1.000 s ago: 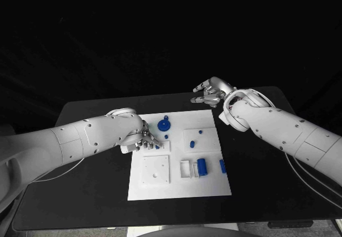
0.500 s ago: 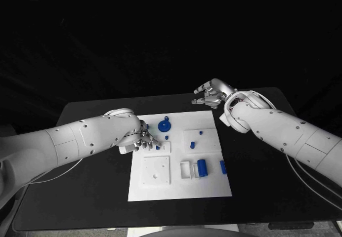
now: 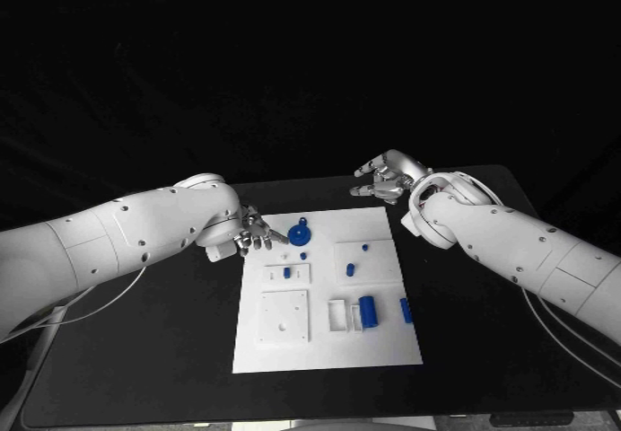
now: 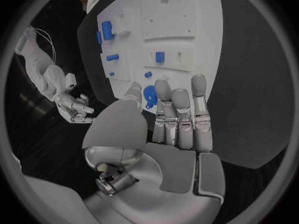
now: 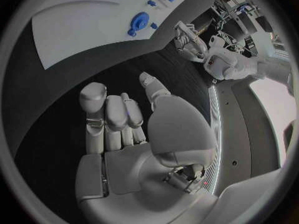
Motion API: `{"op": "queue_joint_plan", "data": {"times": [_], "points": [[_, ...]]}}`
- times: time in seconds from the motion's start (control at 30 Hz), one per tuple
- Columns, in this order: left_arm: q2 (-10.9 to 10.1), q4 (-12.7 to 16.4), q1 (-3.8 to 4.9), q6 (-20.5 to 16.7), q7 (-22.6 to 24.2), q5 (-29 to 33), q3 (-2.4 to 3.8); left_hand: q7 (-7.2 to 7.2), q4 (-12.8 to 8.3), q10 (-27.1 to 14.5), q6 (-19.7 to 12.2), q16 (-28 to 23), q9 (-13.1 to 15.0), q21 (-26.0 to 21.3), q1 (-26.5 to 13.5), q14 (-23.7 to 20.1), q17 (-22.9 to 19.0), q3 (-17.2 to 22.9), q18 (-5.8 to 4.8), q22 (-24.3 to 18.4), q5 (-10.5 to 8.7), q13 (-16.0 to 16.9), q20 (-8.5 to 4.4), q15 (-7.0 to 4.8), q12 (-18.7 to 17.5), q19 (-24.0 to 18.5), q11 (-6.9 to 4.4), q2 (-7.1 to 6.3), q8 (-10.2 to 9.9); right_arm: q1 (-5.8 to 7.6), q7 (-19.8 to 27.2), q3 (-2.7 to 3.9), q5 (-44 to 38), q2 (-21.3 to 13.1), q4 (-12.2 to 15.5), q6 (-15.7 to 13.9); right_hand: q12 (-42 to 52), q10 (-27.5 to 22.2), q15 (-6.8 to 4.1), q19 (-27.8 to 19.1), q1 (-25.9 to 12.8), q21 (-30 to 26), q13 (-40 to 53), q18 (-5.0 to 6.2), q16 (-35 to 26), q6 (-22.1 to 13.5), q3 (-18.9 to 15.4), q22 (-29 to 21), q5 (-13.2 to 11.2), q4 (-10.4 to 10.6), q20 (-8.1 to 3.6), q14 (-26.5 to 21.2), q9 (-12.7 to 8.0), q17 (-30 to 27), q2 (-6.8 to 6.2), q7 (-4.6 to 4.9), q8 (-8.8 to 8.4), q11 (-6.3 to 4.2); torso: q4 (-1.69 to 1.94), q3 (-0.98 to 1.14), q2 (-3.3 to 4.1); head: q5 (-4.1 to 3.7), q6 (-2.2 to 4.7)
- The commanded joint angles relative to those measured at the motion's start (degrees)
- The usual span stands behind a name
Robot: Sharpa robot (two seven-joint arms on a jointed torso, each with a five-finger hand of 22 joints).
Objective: Assemble the parts on the task board
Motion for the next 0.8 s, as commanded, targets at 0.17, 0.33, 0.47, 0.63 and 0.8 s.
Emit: {"op": "queue_joint_plan", "data": {"times": [0.17, 0.33, 0.47, 0.63, 0.8], "points": [[0.6, -5.2, 0.72, 0.2, 2.8, 1.6, 0.19, 0.09, -4.3, -0.6, -0.2, 0.3, -4.1, -1.3, 1.3, -0.7, -0.3, -2.9, 0.19, 0.9, 5.00, -1.0, 0.36, 0.13, -0.5, 0.0, 0.03, 3.46, -1.2, -0.09, 0.4, 0.02, -0.1, -0.3, 0.1, 0.1, -0.2, -0.4, -0.05, 1.4, -0.4, -0.4, 0.5, 1.04, -0.2, -0.2, -0.3, 5.1, 0.2, 0.3, 0.24, -0.2, 0.1, -0.1, 0.08, 0.00, -0.14, 0.01, -0.23, -0.08, 0.24, 0.57, 1.81], [2.0, -9.7, 0.89, -0.8, 5.1, 1.6, 0.30, -0.01, -4.4, -1.3, -1.3, 1.5, -2.9, -1.2, 0.5, -1.1, -0.2, -4.3, 0.06, 1.1, 4.97, -0.2, 0.25, 0.08, 1.4, 0.1, -0.01, 3.36, 0.9, -0.13, 0.4, 0.02, 0.0, -0.5, 0.2, 0.0, -0.2, -0.4, -0.05, 1.4, -0.4, -0.4, 0.5, 1.04, -0.2, -0.2, -0.3, 5.1, 0.2, 0.3, 0.24, -0.2, 0.1, -0.1, 0.08, 0.00, -0.14, 0.01, -0.32, -0.11, 0.43, 0.93, 2.32], [3.6, -13.4, 1.00, -0.3, 6.6, 0.8, 0.33, 0.06, -2.9, -2.2, -2.6, 2.3, -0.6, -1.0, -0.2, -1.6, -0.4, -3.4, 0.08, 1.1, 4.51, 0.0, 0.36, 0.19, 2.6, -0.2, 0.07, 2.10, 2.8, -0.14, 0.4, 0.02, 0.0, -0.6, 0.5, -0.1, -0.2, -0.4, -0.05, 1.4, -0.5, -0.3, 0.5, 1.04, -0.2, -0.2, -0.3, 5.1, 0.3, 0.4, 0.24, -0.2, 0.1, -0.1, 0.09, 0.01, -0.13, 0.01, -0.54, -0.12, 0.70, 1.47, 2.68], [5.8, -17.8, 0.99, 1.1, 8.9, -0.4, 0.29, 0.06, -2.4, -4.4, -6.5, 4.4, 5.3, 0.0, -0.1, -3.0, -0.3, -3.2, 0.05, 1.2, 5.49, 1.2, 0.49, 0.33, 6.2, -0.9, 0.22, 3.26, 7.6, -0.15, 0.3, 0.02, 0.0, -0.9, 1.2, -0.2, -0.2, -0.4, -0.05, 1.4, -0.5, -0.3, 0.5, 1.04, -0.2, -0.2, -0.3, 5.1, 0.3, 0.4, 0.24, -0.2, 0.1, -0.1, 0.09, 0.01, -0.13, 0.01, -0.96, -0.15, 1.26, 2.25, 3.29], [7.0, -20.1, 0.78, 2.7, 10.4, -0.8, 0.24, 0.14, -2.3, -5.4, -7.9, 5.2, 5.6, 0.7, -0.2, -3.6, -1.0, -4.2, 0.23, 1.2, 5.27, 0.6, 0.69, 0.51, 7.5, -1.4, 0.32, 4.10, 9.7, -0.14, 0.2, 0.02, 0.0, -1.2, 1.7, -0.3, -0.2, -0.4, -0.05, 1.4, -0.5, -0.3, 0.5, 1.04, -0.2, -0.2, -0.3, 5.1, 0.3, 0.4, 0.24, -0.2, 0.1, -0.1, 0.09, 0.01, -0.13, 0.01, -1.29, -0.28, 1.83, 2.66, 3.60]]}}
